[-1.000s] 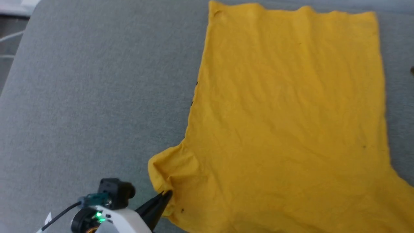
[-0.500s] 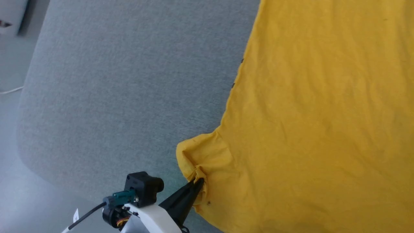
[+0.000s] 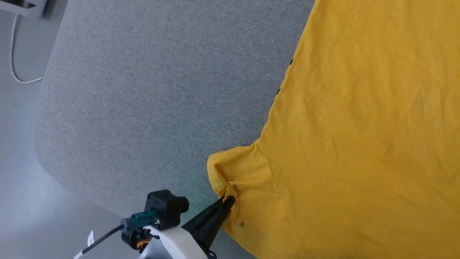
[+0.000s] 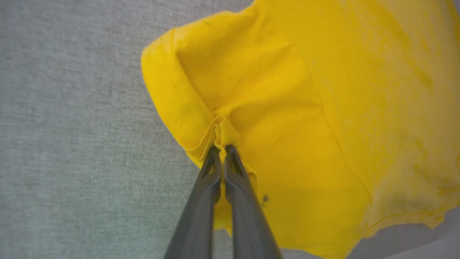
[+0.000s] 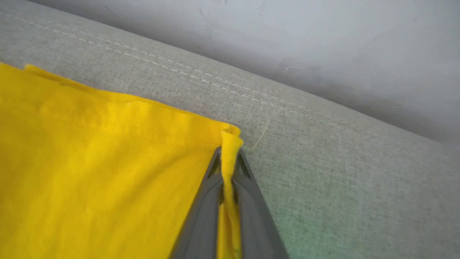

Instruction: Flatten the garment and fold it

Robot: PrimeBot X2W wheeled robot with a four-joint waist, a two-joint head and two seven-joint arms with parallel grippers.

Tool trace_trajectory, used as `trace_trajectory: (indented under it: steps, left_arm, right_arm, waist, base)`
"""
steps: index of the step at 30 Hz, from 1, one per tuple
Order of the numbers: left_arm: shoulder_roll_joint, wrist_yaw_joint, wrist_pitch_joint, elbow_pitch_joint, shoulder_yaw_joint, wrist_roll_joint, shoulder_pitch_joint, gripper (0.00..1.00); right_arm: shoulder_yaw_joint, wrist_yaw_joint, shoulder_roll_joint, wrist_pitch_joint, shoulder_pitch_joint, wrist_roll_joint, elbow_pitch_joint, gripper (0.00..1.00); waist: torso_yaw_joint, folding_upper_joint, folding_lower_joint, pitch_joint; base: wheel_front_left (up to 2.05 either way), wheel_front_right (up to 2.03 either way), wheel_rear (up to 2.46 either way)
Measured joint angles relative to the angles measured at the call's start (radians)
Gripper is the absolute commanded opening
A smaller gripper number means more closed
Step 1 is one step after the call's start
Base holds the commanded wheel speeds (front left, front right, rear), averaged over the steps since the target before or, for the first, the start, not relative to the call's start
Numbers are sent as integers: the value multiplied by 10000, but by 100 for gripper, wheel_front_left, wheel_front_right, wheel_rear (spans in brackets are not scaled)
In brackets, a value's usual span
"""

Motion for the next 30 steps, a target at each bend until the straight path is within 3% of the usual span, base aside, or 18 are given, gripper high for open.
trace_trajectory:
  steps: [8,18,25,30]
  left_arm:
    - [228,82,13,217,186,-15,14,0]
    - [562,205,-40,663,757,-727,691,0]
    - [863,401,-157,911,1043,-1018,1309,0]
    - [961,593,-334,890,1296,-1244,1782,0]
  right_arm:
    - [644,0,-23,-663,753,585,242,0]
    - [1300,0,-27,-1647,3295,1758,-161,0]
    - [788,10,-71,-1749,5904,2633,-1312,0]
    - [-61,12,-50,-1243,8151,2895,-2673,0]
  waist:
    - [-417,0,1,-595]
    - [-1313,0,0,-1979]
    - [-2160,0,-1,-3043]
    - [-2841,0,0,-3702]
  base:
    - [0,0,0]
    - [0,0,0]
    - [0,0,0]
    - [0,0,0]
